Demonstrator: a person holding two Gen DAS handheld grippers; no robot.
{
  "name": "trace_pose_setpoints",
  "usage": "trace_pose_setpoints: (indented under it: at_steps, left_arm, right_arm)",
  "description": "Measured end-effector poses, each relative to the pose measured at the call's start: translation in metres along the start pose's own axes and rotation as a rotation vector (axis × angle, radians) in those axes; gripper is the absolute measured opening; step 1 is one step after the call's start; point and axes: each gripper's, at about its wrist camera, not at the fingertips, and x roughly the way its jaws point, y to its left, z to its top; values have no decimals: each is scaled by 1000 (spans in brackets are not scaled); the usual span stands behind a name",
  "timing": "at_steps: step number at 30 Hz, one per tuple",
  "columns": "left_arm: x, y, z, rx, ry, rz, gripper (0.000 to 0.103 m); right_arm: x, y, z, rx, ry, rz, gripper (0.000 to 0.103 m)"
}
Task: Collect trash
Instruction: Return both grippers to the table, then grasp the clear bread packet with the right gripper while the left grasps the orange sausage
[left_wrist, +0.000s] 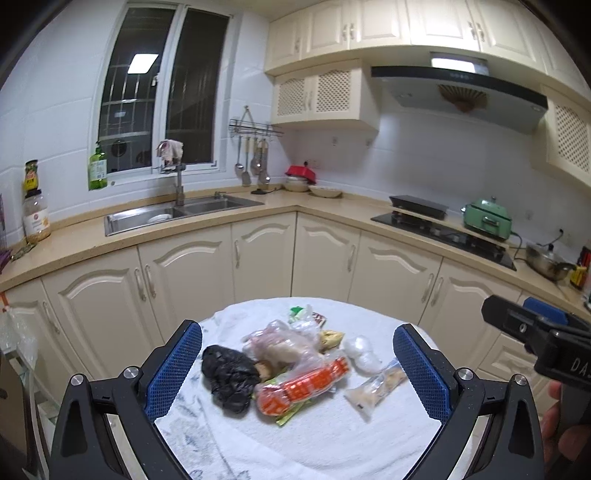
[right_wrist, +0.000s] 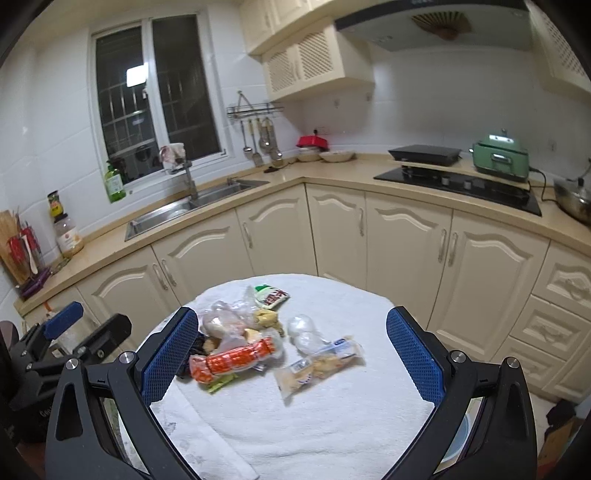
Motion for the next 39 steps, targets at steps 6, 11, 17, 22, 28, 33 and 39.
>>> trace_pose_setpoints:
  at_steps: [6, 11, 17, 22, 28, 33, 39]
  left_arm:
    - [-13, 15, -7, -26, 12, 12, 102]
    - [2, 25, -4, -22, 54, 17, 102]
    - [65, 36, 25, 10, 150, -2, 102]
    - [105, 34, 27, 59, 209, -19, 102]
    - [157, 22, 24, 172, 283, -28, 102]
    - [195, 11, 24, 260, 312, -56, 102]
    - [258, -10, 8, 409, 363, -11, 102]
  right_arm:
    - [6, 11, -1, -12, 8, -7, 103]
    - [21, 9, -6, -5, 45, -30, 103]
    - [53, -1, -24, 35, 138, -62, 103]
    - [87, -15, -43, 79, 239, -82, 103]
    - [130, -35, -66, 137, 352, -104, 103]
    - [158, -49, -77, 189, 417, -99, 103]
    - [192, -59, -83, 268, 463, -92, 103]
